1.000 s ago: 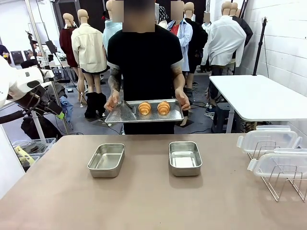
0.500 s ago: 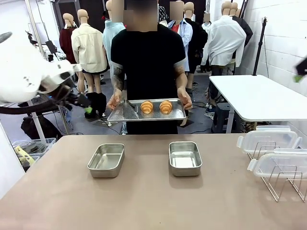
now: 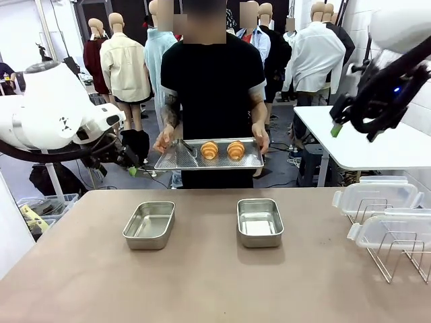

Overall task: Place the bread in airtight containers.
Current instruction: Lift both Airtight Container.

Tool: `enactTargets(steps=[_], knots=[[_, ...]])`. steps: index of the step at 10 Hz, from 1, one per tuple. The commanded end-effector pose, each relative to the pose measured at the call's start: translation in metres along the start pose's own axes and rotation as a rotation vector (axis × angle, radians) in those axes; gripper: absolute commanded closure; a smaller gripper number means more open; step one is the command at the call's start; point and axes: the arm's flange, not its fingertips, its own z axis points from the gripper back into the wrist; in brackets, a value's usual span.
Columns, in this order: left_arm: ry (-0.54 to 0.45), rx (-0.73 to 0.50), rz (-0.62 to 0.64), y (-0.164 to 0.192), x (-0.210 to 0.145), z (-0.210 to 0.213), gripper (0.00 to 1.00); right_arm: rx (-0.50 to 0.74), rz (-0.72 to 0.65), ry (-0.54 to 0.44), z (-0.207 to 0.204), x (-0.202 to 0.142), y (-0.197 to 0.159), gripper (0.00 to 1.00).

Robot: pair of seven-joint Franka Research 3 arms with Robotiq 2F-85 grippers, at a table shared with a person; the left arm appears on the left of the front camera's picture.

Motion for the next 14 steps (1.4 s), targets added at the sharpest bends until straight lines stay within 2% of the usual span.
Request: enactTargets(steps=[1, 2, 4, 5, 6, 8, 9, 11, 14], knots=[[0.056, -0.041, 0.101, -0.003, -0.002, -0.013, 0.0, 0.01, 0.002, 0.043, -0.027, 0.002, 0.002, 0.0], [0.0, 0.0, 0.0, 0.0, 0.0, 0.0, 0.0, 0.0, 0.0, 0.0, 0.0, 0.0, 0.0, 0.0], [0.0, 0.0, 0.0, 0.0, 0.0, 0.0, 0.0, 0.0, 0.0, 0.0, 0.0, 0.0, 0.0, 0.0], [0.032, -0.016, 0.029, 0.0, -0.003, -0.01, 0.0, 0.003, -0.007, 0.029, -0.017, 0.004, 0.0, 0.0], [0.069, 0.03, 0.029, -0.002, -0.003, -0.028, 0.0, -0.055, -0.003, 0.059, -0.029, -0.001, 0.005, 0.0], [0.145, 0.11, 0.029, -0.001, -0.008, -0.063, 0.0, -0.111, 0.089, 0.138, -0.093, 0.03, 0.035, 0.0], [0.187, 0.092, 0.039, 0.0, -0.014, -0.075, 0.0, -0.114, 0.115, 0.166, -0.118, 0.036, 0.046, 0.0], [0.209, 0.088, 0.064, 0.005, -0.021, -0.1, 0.0, -0.147, 0.079, 0.164, -0.168, 0.058, 0.063, 0.0], [0.23, 0.083, 0.089, 0.008, -0.025, -0.127, 0.0, -0.099, 0.137, 0.214, -0.238, 0.086, 0.075, 0.0]])
